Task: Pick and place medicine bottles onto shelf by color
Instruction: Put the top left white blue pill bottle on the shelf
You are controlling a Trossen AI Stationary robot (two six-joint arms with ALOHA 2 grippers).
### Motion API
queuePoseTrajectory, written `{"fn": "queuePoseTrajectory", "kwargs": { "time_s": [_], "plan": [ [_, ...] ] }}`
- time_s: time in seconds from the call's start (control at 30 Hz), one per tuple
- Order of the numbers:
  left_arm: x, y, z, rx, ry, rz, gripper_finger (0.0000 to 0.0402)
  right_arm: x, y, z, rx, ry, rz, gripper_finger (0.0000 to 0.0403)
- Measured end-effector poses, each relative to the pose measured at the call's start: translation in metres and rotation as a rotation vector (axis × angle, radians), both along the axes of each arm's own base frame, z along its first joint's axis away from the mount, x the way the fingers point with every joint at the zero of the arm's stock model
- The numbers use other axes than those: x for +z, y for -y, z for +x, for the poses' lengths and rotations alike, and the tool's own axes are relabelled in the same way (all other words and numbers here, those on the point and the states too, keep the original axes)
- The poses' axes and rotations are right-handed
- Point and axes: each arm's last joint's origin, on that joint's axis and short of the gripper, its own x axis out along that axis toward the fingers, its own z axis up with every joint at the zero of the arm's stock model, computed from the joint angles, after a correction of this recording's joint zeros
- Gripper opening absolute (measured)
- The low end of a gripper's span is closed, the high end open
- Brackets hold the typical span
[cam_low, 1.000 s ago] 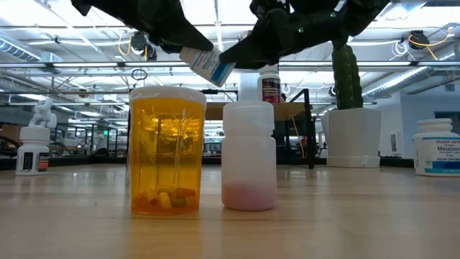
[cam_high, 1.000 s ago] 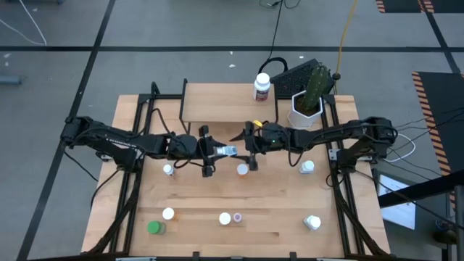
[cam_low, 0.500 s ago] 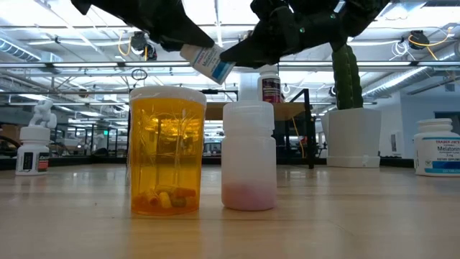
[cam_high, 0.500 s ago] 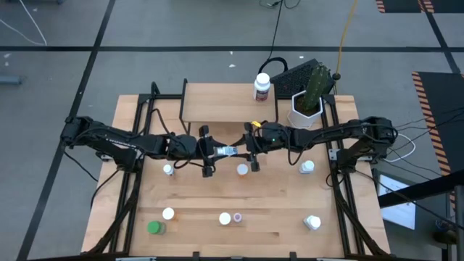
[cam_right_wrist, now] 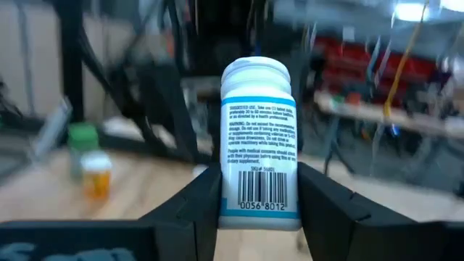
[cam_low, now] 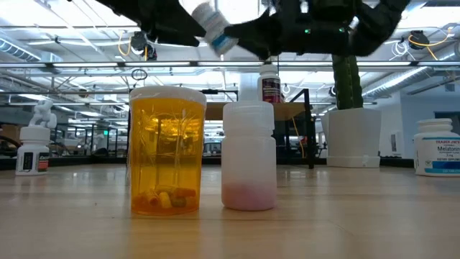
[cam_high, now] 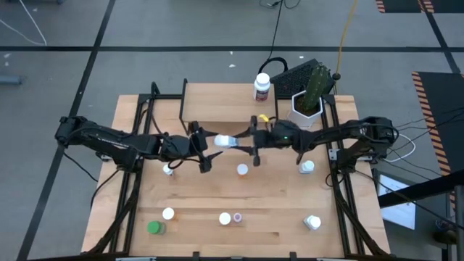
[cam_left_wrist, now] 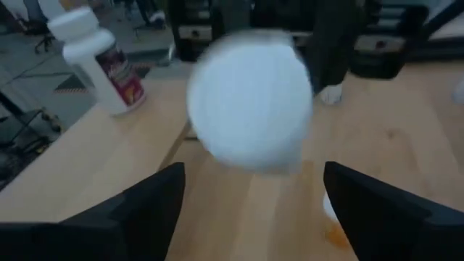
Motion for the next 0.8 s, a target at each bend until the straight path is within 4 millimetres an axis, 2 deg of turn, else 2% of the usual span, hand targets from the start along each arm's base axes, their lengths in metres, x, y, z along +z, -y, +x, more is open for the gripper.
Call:
{"fn": "queuePoseTrajectory", "kwargs": {
  "time_s": [0.17,0.33,0.53,0.63,0.8],
  "plan": [
    [-0.001,0.002,0.008,-0.031,0.04,0.031,0.0316,-0.003,-0.003,-0.014,0.041,0.149,0.038,0.0145],
    [0.005,0.006,0.018,-0.095,0.137,0.086,0.0286,-0.011,-0.007,-0.01,0.049,0.152,0.025,0.0147],
    [0.003,0.008,0.023,-0.15,0.149,0.125,0.0262,-0.021,-0.013,-0.005,0.069,0.209,0.026,0.0146],
    [0.003,0.008,0.023,-0.155,0.143,0.131,0.0235,-0.019,-0.013,-0.005,0.07,0.223,0.041,0.0148],
    [0.002,0.008,0.022,-0.156,0.135,0.12,0.0161,-0.019,-0.01,-0.006,0.069,0.22,0.065,0.015]
  ]
}}
